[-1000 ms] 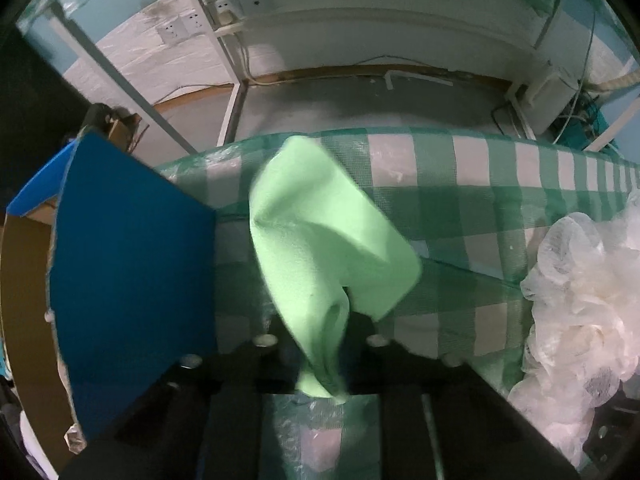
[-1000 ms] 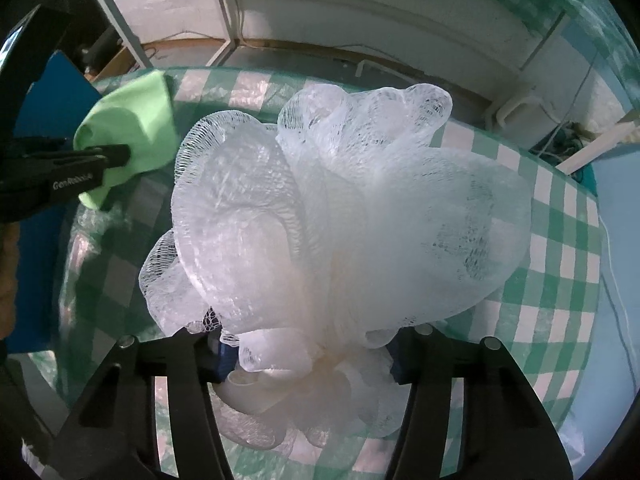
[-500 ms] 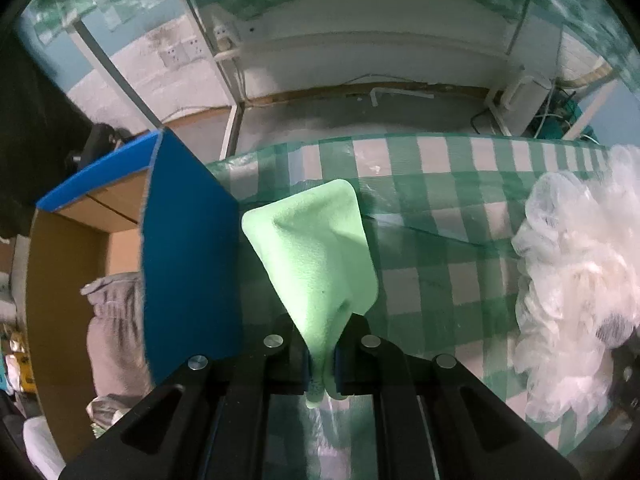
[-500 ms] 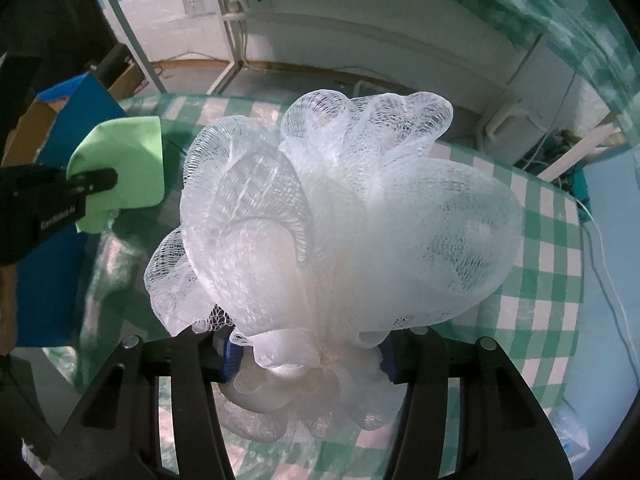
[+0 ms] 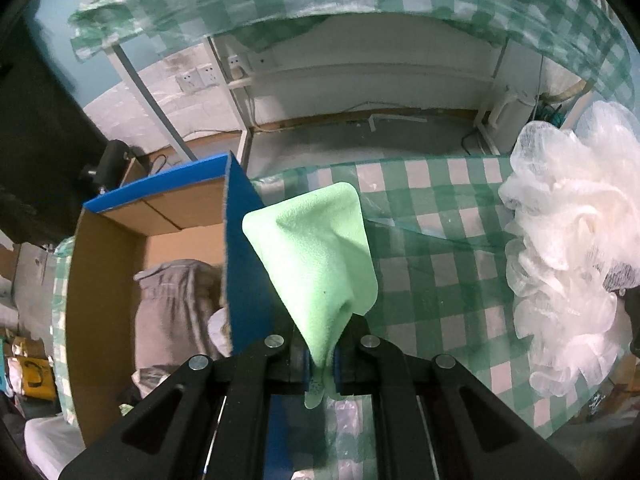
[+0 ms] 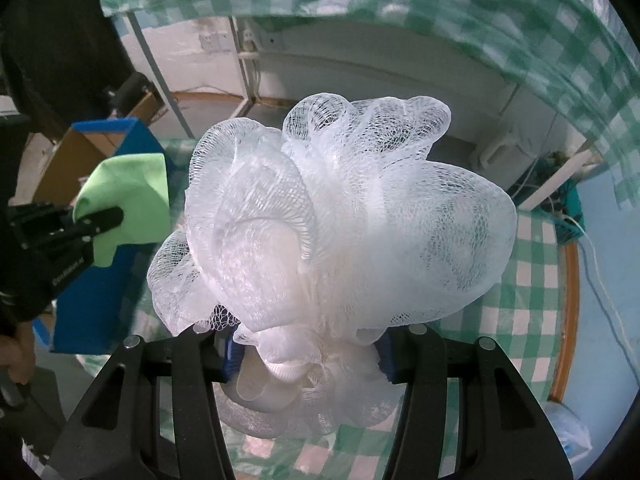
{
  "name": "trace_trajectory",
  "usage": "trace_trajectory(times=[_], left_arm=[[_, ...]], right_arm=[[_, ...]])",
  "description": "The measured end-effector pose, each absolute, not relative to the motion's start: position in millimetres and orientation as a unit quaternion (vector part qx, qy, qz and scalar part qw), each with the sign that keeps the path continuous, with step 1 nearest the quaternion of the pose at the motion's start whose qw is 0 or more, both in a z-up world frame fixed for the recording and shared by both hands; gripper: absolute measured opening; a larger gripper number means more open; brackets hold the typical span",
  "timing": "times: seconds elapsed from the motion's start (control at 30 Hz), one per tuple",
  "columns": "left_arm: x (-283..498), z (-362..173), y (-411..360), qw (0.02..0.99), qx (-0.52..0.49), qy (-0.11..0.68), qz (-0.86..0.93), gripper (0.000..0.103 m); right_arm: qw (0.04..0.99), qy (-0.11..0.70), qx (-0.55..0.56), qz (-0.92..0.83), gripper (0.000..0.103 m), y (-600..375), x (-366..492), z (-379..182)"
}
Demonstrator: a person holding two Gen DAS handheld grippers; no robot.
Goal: Organize soft objects
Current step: 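Lift the green cloth and white pouf and carry both over the box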
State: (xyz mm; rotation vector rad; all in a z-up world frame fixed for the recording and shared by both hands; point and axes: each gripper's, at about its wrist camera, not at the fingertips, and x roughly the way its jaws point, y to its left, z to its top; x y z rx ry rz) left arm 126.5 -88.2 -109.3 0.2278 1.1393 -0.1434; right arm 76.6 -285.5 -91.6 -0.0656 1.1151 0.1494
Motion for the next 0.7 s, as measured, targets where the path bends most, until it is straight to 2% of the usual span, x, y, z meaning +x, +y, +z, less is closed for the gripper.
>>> trace_trajectory(times=[0.7], left_arm=[[91,-50,-29,0.863,0.079,0.498,-0.02,0.008]], right_arm=[[0.866,0.479,-0.052,0.133,0.051,-223,68,-30]])
